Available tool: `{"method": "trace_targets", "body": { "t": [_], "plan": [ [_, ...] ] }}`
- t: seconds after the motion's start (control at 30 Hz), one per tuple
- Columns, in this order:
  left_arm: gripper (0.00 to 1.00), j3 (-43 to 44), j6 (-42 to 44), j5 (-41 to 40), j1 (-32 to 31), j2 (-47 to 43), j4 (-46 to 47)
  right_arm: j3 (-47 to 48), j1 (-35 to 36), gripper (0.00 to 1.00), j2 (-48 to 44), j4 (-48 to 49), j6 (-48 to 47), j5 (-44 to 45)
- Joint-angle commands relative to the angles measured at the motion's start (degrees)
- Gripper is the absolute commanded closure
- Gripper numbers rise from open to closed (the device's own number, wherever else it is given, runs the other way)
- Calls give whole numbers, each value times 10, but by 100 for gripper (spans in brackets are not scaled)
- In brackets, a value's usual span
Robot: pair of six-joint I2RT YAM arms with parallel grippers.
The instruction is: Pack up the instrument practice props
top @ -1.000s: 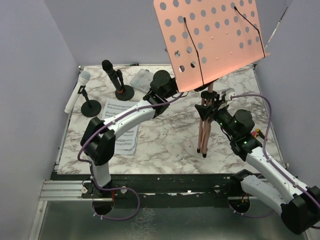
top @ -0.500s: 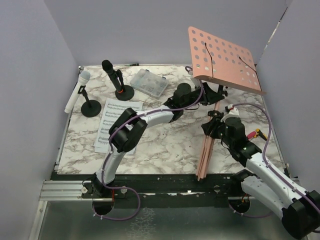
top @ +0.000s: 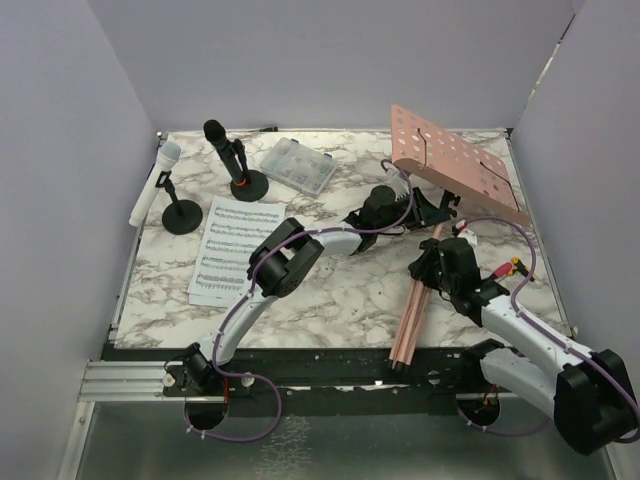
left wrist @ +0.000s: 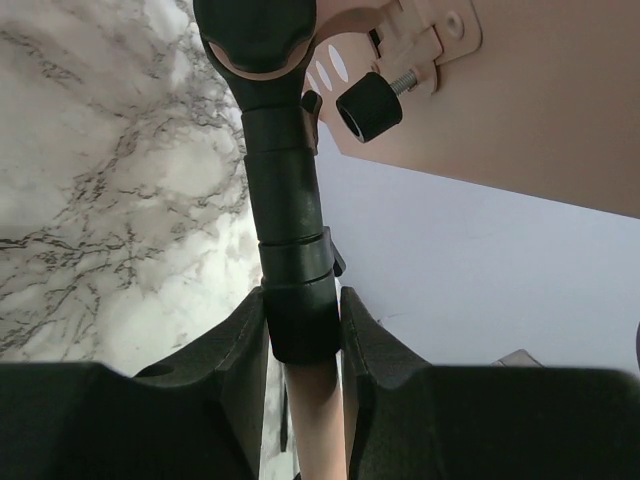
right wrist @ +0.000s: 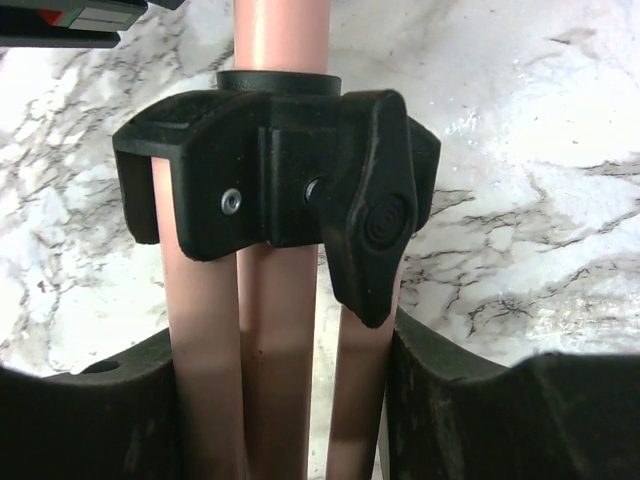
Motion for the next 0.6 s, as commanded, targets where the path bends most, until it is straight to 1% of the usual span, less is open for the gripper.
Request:
{"method": "trace_targets", "body": {
  "t": [0.0, 0.07, 0.23, 0.33, 0.43, 0.57],
  "plan": [
    [100, 45, 16, -85, 27, 46, 33, 32, -33, 99, 25, 98, -41, 2],
    [98, 40, 8, -85, 31, 56, 33, 39, -62, 99, 52, 104, -42, -19],
    [81, 14, 4, -82, 44, 62, 29, 59, -118, 99, 117, 124, -48, -62],
    [67, -4, 3, -77, 50, 57, 28, 74, -132, 100, 152, 131, -52, -67],
    [47, -28, 2, -70, 54, 49, 29, 86, -146, 99, 184, 134, -51, -69],
    [36, -66, 0, -54, 60, 33, 29, 104, -162, 99, 209, 125, -49, -64]
  ]
}}
